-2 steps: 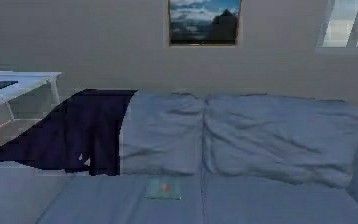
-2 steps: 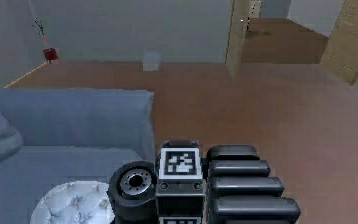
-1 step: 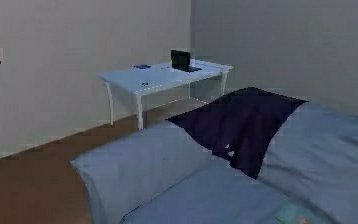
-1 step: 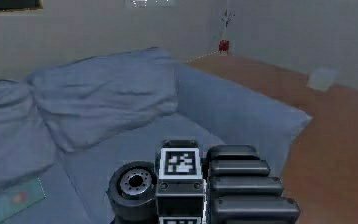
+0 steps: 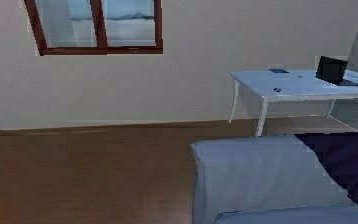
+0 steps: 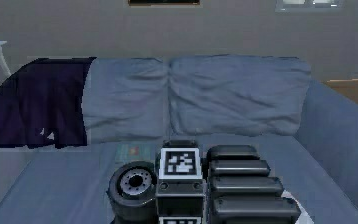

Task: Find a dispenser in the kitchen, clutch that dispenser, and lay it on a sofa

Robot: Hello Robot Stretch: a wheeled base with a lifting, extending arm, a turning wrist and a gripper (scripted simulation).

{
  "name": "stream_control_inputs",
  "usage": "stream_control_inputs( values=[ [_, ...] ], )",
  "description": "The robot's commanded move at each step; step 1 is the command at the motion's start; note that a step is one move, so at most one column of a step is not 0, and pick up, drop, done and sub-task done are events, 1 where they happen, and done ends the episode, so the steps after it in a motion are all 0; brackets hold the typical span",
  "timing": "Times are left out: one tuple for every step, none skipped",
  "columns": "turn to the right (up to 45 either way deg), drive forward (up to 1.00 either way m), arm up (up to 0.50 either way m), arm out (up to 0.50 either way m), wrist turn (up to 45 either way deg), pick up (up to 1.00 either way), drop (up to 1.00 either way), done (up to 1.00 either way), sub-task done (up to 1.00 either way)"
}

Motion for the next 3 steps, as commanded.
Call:
stream_control_inputs(
  values=[
    [0.0,0.00,0.00,0.28,0.0,0.00,0.00,0.00,0.00],
    [0.0,0.00,0.00,0.00,45.0,0.00,0.00,0.00,0.00],
    [0.0,0.00,0.00,0.00,45.0,0.00,0.00,0.00,0.00]
  ],
)
